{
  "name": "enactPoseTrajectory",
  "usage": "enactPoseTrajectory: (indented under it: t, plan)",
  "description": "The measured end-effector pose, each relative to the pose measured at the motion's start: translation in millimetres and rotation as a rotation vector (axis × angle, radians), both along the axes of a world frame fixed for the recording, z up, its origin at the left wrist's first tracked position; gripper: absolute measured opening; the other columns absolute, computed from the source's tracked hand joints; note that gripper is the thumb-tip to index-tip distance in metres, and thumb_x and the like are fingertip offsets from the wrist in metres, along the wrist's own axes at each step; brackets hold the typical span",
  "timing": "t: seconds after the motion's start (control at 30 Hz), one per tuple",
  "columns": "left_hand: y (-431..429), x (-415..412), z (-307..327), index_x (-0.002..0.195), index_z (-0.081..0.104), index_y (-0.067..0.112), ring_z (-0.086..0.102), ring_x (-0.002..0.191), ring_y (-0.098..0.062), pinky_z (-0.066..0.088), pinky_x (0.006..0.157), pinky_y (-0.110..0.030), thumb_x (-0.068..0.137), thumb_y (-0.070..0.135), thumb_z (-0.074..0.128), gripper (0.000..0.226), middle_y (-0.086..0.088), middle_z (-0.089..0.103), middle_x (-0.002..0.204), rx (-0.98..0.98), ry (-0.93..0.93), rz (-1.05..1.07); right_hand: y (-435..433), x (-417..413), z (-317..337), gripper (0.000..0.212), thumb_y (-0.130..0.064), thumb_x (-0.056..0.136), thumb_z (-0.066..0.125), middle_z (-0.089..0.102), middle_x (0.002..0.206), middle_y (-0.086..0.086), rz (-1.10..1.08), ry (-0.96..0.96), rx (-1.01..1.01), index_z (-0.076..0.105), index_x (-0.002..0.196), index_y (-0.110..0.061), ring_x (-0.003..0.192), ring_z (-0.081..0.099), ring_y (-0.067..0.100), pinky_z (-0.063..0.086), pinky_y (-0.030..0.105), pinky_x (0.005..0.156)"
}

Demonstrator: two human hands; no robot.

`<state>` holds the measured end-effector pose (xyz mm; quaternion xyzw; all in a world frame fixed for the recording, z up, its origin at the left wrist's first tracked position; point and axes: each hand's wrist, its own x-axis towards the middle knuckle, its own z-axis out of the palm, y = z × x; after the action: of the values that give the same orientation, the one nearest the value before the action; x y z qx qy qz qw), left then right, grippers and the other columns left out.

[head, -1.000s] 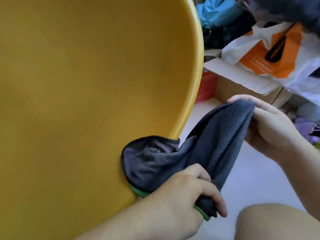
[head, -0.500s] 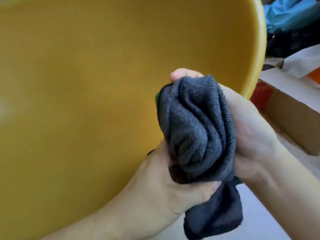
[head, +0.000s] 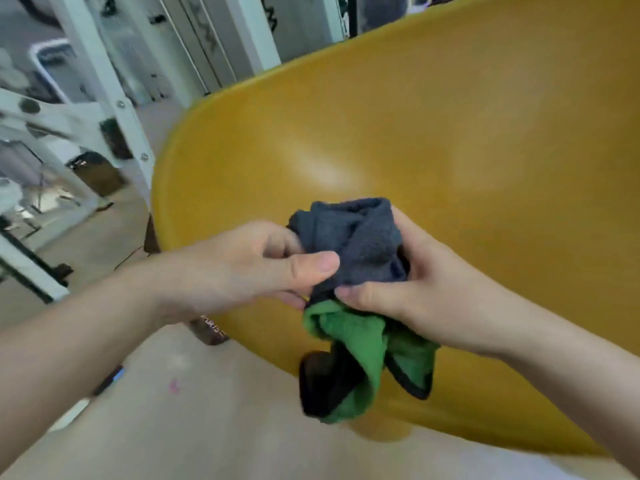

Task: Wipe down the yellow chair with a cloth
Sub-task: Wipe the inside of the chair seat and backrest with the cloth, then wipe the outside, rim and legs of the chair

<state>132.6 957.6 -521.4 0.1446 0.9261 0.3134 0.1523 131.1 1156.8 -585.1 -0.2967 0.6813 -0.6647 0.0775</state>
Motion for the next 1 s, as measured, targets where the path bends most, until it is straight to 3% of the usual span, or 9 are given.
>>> enactPoseTrajectory:
  t: [0.07, 0.13, 0.2, 0.27, 0.43, 0.6, 0.7, 0.9, 1.0]
  plan:
    - [-38.8, -1.6, 9.6, 0.083, 0.076, 0.019, 0.062, 0.068, 0.001, 0.051, 0.069, -0.024, 0.074, 0.062, 0.063, 0.046, 0.014, 0.070, 0.072, -0.148, 0.129, -0.046, -21.2, -2.8, 1.6, 0.033, 0.006, 0.086, 0.061, 0.065, 0.090, 0.011, -0.093, 0.001, 0.034, 0.058, 0.108, -0.018, 0.077, 0.061, 0.012, 0.050, 0.024, 0.067]
    - [-92.6, -9.1, 10.7, 0.084, 0.074, 0.038, 0.059, 0.080, 0.011, 0.047, 0.078, -0.018, 0.082, 0.033, 0.069, 0.007, 0.026, 0.069, 0.086, -0.210, 0.400, 0.045, -38.3, -7.0, 4.9, 0.031, 0.004, 0.087, 0.059, 0.068, 0.087, 0.006, -0.160, -0.024, 0.056, 0.062, 0.099, -0.024, 0.074, 0.065, 0.017, 0.052, 0.024, 0.063]
    - [-146.7, -21.7, 5.9, 0.093, 0.071, 0.037, 0.053, 0.104, 0.005, 0.044, 0.095, -0.027, 0.079, -0.005, 0.060, 0.046, 0.021, 0.064, 0.111, -0.284, 0.647, 0.063, -65.2, -12.7, 12.8, 0.036, 0.000, 0.088, 0.060, 0.072, 0.086, -0.002, -0.200, -0.082, 0.069, 0.064, 0.092, -0.035, 0.076, 0.069, 0.015, 0.055, 0.024, 0.063]
    - [-191.3, -41.6, -3.6, 0.110, 0.068, 0.027, 0.046, 0.126, -0.015, 0.040, 0.105, -0.046, 0.071, -0.015, 0.056, 0.059, 0.005, 0.057, 0.130, -0.386, 0.782, -0.047, -100.3, -16.4, 20.8, 0.038, -0.004, 0.087, 0.062, 0.073, 0.086, -0.006, -0.212, -0.130, 0.079, 0.065, 0.085, -0.042, 0.076, 0.071, 0.013, 0.058, 0.027, 0.065]
    - [-234.1, -106.3, 4.9, 0.135, 0.050, 0.024, 0.031, 0.140, -0.025, 0.027, 0.112, -0.043, 0.078, 0.007, 0.067, 0.062, -0.005, 0.041, 0.147, -0.454, 0.915, -0.327, -193.2, -17.6, 32.7, 0.030, -0.008, 0.083, 0.066, 0.071, 0.086, -0.016, -0.367, -0.077, 0.180, 0.063, 0.091, -0.037, 0.079, 0.067, 0.004, 0.056, 0.022, 0.069]
    - [-242.7, -172.9, 40.6, 0.121, 0.062, 0.024, 0.036, 0.137, -0.026, 0.032, 0.111, -0.047, 0.077, 0.006, 0.071, 0.049, -0.003, 0.053, 0.138, -0.504, 1.053, -0.531, -248.0, -4.4, 20.1, 0.045, -0.044, 0.073, 0.067, 0.067, 0.100, -0.006, -0.589, 0.203, 0.550, 0.043, 0.111, -0.040, 0.088, 0.064, 0.014, 0.053, 0.044, 0.077]
    - [-239.9, -191.0, 48.8, 0.112, 0.066, 0.029, 0.051, 0.122, -0.022, 0.046, 0.096, -0.051, 0.075, 0.008, 0.072, 0.043, 0.003, 0.063, 0.121, -0.512, 1.078, -0.667, -252.0, 10.4, 6.5, 0.058, -0.053, 0.073, 0.063, 0.055, 0.112, -0.028, -0.687, 0.301, 0.697, 0.032, 0.122, -0.050, 0.097, 0.055, -0.005, 0.044, 0.017, 0.080]
    - [-248.9, -188.0, 51.1, 0.108, 0.065, 0.035, 0.062, 0.099, -0.020, 0.052, 0.079, -0.042, 0.073, 0.026, 0.077, 0.039, 0.008, 0.067, 0.103, -0.548, 1.194, -0.784, -227.5, 54.6, -26.7, 0.040, -0.065, 0.082, 0.057, 0.046, 0.124, -0.040, -0.838, 0.222, 0.757, 0.045, 0.116, -0.048, 0.107, 0.052, -0.015, 0.039, 0.004, 0.086]
    - [-257.6, -167.0, 49.9, 0.106, 0.065, 0.037, 0.063, 0.092, -0.019, 0.053, 0.073, -0.042, 0.073, 0.034, 0.075, 0.035, 0.009, 0.067, 0.096, -0.540, 1.229, -0.812, -199.5, 98.0, -39.6, 0.054, -0.083, 0.068, 0.053, 0.065, 0.089, -0.032, -1.148, 0.053, 0.773, 0.056, 0.098, -0.039, 0.074, 0.062, -0.009, 0.045, 0.007, 0.062]
